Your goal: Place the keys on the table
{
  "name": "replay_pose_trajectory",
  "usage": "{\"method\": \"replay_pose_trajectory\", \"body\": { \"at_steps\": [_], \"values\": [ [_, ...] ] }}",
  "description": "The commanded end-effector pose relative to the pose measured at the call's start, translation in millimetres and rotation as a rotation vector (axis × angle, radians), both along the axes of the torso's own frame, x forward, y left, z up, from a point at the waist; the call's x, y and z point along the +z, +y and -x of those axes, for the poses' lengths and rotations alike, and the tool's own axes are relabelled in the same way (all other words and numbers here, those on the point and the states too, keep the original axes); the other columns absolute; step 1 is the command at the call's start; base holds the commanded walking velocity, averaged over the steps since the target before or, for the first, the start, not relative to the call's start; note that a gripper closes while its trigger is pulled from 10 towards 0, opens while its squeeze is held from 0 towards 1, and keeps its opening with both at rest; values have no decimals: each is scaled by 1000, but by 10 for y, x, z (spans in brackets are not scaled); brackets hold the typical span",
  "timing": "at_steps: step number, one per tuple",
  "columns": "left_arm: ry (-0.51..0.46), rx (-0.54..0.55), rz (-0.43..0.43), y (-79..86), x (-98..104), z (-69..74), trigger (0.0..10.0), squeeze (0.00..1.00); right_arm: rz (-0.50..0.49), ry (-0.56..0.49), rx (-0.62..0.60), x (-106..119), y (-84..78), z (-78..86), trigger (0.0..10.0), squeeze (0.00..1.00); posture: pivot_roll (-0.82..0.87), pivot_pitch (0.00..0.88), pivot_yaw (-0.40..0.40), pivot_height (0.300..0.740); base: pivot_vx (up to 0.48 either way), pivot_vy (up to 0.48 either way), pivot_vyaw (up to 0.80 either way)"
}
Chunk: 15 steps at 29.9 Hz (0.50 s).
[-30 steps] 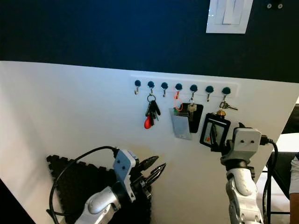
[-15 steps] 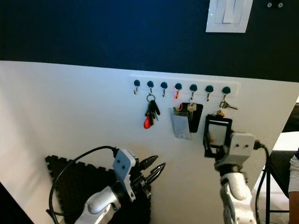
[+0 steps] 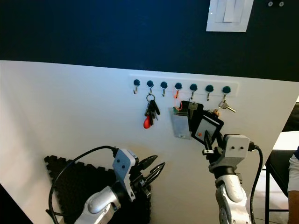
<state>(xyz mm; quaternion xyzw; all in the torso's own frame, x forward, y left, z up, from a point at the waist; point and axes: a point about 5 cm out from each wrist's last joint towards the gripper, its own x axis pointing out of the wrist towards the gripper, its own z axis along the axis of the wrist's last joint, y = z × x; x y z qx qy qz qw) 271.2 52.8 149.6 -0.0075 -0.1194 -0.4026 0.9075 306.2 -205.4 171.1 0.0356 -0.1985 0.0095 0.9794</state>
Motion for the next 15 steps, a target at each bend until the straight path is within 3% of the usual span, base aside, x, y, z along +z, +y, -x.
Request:
{"method": "replay_pose_trajectory", "body": {
  "at_steps": [1,15],
  "values": [
    [-9,4,0,9,36,1,10000,0,-18,17,-15,-22,-16,-3,0,0,24,39,19,740,0,0,0],
    [-20,18,-3,23,64,-16,10000,0,-28,-3,-8,0,0,11,0,0,27,40,17,740,0,0,0]
  ]
}}
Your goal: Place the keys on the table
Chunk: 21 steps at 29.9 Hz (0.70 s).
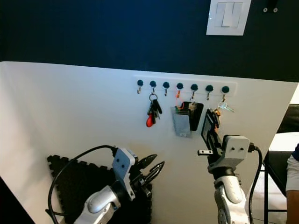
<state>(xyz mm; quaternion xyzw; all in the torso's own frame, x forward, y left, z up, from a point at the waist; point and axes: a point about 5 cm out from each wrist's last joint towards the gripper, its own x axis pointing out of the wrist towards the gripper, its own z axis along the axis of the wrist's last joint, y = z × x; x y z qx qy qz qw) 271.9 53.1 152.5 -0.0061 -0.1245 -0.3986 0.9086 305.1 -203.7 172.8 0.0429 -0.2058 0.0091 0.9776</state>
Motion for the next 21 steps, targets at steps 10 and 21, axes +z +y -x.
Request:
{"method": "replay_pose_trajectory", "body": {
  "at_steps": [10,21],
  "values": [
    [-18,16,-26,16,39,-20,10000,0,-13,-15,-37,50,-60,9,0,0,27,43,21,740,0,0,0],
    [-24,7,-41,-6,45,-30,10000,0,-17,-29,-87,200,-230,-30,10000,0,20,43,27,740,0,0,0]
  ]
}}
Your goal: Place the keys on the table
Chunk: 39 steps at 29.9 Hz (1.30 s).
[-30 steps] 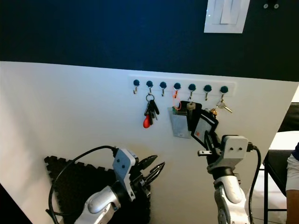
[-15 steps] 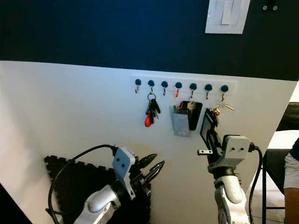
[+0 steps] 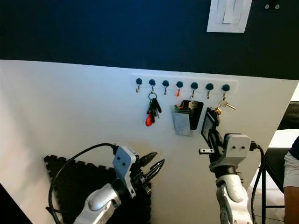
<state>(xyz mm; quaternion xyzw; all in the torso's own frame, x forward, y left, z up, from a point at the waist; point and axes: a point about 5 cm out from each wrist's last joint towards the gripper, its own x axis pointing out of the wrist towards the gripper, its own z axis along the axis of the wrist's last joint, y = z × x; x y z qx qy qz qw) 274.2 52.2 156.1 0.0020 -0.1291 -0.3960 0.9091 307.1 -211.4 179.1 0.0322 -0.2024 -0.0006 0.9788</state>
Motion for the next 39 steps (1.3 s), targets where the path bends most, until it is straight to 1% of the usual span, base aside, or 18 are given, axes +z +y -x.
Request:
{"method": "replay_pose_trajectory", "body": {
  "at_steps": [1,4,7,9,16,18,22,24,28,29,30,39],
  "values": [
    [-10,-1,-33,0,9,-8,10000,0,-44,-46,-61,171,-166,-18,10000,0,20,41,28,740,0,0,0],
    [-11,-1,-36,-9,13,-13,10000,0,-56,-61,-47,241,-181,-41,10000,0,20,40,30,740,0,0,0],
    [-10,-1,-35,-13,20,-18,10000,0,-54,-69,-29,278,-169,-55,10000,0,20,42,31,740,0,0,0],
    [-8,3,-42,-19,20,-26,10000,0,-39,-64,5,292,-142,-73,10000,0,20,43,33,740,0,0,0],
    [-9,10,-49,-15,19,-39,10000,0,-34,-55,10,273,-126,-77,10000,0,23,44,32,740,0,0,0],
    [-8,22,-46,-6,20,-48,10000,0,-28,-80,-5,296,-136,-56,10000,0,23,43,31,740,0,0,0],
    [-6,26,-44,-3,20,-53,10000,0,-23,-92,-10,308,-140,-49,10000,0,23,43,31,740,0,0,0],
    [-5,37,-29,0,36,-71,10000,0,-17,-91,-61,273,-199,-28,10000,0,20,41,30,740,0,0,0],
    [-5,42,-17,-1,51,-82,10000,0,-12,-72,-84,207,-232,-14,10000,0,20,41,30,740,0,0,0],
    [-5,48,-9,-2,59,-88,10000,0,-3,-49,-82,137,-228,2,10000,0,20,41,31,740,0,0,0],
    [-4,50,-8,-2,60,-91,10000,0,-1,-43,-81,119,-226,7,10000,0,20,41,31,740,0,0,0],
    [5,77,-9,16,64,-120,10000,0,-1,-50,-85,132,-222,4,10000,0,26,41,31,740,0,0,0]
  ]
}}
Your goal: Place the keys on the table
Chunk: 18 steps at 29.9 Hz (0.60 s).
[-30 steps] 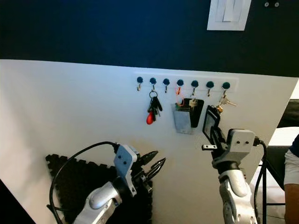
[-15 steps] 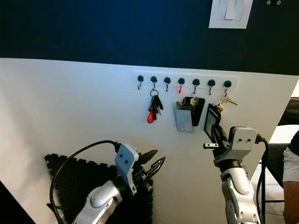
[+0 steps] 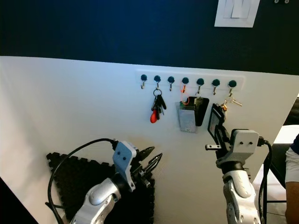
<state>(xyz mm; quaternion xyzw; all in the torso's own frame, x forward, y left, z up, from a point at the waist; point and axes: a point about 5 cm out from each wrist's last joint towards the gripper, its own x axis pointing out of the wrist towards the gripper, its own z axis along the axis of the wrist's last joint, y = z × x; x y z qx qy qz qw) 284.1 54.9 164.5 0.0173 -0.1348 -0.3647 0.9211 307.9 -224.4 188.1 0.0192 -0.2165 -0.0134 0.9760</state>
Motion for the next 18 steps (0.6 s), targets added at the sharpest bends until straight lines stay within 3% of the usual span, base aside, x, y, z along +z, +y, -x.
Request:
{"method": "replay_pose_trajectory", "body": {
  "at_steps": [1,8,9,10,11,13,14,18],
  "values": [
    [25,8,8,-10,-18,-24,10000,0,-22,-26,-51,47,-89,9,10000,0,26,41,31,740,0,0,0],
    [22,22,21,0,0,-42,10000,0,-24,-36,-42,55,-80,-3,10000,0,30,40,28,740,0,0,0],
    [21,25,25,3,4,-44,10000,0,-23,-39,-39,59,-78,-2,10000,47,30,42,27,740,0,0,0],
    [20,26,27,6,7,-45,10000,0,-25,-42,-33,62,-74,-1,10000,114,30,40,27,740,0,0,0],
    [19,25,29,6,9,-44,10000,0,-24,-46,-30,68,-72,1,10000,573,30,42,28,740,0,0,0],
    [19,25,29,6,9,-44,10000,0,-24,-46,-30,68,-72,1,10000,573,30,42,28,740,0,0,0],
    [20,24,29,6,9,-43,10000,0,-20,-50,-29,74,-72,4,10000,1000,30,42,28,740,0,0,0],
    [22,21,34,6,12,-40,10000,0,-18,-55,-29,79,-71,11,10000,1000,31,43,28,740,0,0,0]
  ]
}}
